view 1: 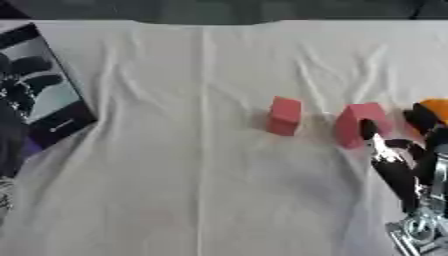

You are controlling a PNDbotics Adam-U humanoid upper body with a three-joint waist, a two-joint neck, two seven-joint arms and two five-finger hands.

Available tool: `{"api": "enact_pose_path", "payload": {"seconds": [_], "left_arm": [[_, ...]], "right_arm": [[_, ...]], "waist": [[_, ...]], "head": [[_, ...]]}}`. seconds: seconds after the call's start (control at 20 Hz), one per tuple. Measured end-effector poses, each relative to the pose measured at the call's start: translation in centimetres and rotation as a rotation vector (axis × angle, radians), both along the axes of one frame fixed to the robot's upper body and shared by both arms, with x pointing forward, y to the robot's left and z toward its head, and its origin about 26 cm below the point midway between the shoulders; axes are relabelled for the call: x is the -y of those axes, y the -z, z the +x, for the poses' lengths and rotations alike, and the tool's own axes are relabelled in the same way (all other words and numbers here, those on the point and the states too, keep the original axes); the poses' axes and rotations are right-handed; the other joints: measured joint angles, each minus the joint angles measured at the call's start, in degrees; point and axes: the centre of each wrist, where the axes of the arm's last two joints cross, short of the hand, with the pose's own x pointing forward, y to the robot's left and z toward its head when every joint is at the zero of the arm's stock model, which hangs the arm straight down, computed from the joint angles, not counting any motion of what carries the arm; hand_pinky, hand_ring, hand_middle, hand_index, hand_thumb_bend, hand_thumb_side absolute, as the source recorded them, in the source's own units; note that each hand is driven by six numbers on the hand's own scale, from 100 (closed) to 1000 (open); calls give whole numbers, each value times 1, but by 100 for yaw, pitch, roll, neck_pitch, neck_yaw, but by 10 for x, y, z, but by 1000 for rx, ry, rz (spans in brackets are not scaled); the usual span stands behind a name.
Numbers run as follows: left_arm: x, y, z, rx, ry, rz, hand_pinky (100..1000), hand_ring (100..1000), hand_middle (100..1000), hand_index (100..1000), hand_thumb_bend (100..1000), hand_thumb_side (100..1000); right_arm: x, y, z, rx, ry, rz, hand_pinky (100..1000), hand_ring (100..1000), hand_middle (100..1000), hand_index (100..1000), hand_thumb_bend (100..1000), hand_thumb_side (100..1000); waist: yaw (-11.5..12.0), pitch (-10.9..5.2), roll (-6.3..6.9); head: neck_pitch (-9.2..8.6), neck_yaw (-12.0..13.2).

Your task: Pick up the objects with one hand, pass them to the other hand, and then place them into the box on the other side of the table.

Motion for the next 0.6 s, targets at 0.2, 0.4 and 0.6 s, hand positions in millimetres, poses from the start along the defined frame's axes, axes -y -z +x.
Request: {"api": "enact_pose_path", "payload": {"seconds": [0.2,0.4,0.6], "left_arm": [[0,0,0,0,0,0,1000,715,706,738,127,872],[0,0,0,0,0,0,1000,714,705,738,127,872],[0,0,0,0,0,0,1000,714,705,738,128,871]], "right_arm": [[0,0,0,0,0,0,494,831,696,803,663,403],[0,0,0,0,0,0,494,831,697,803,663,403],[0,0,0,0,0,0,495,834,700,805,663,404]], "waist": [[4,0,0],[8,0,0],[29,0,0]], "head": [[1,0],[1,-2],[7,-3]]}}
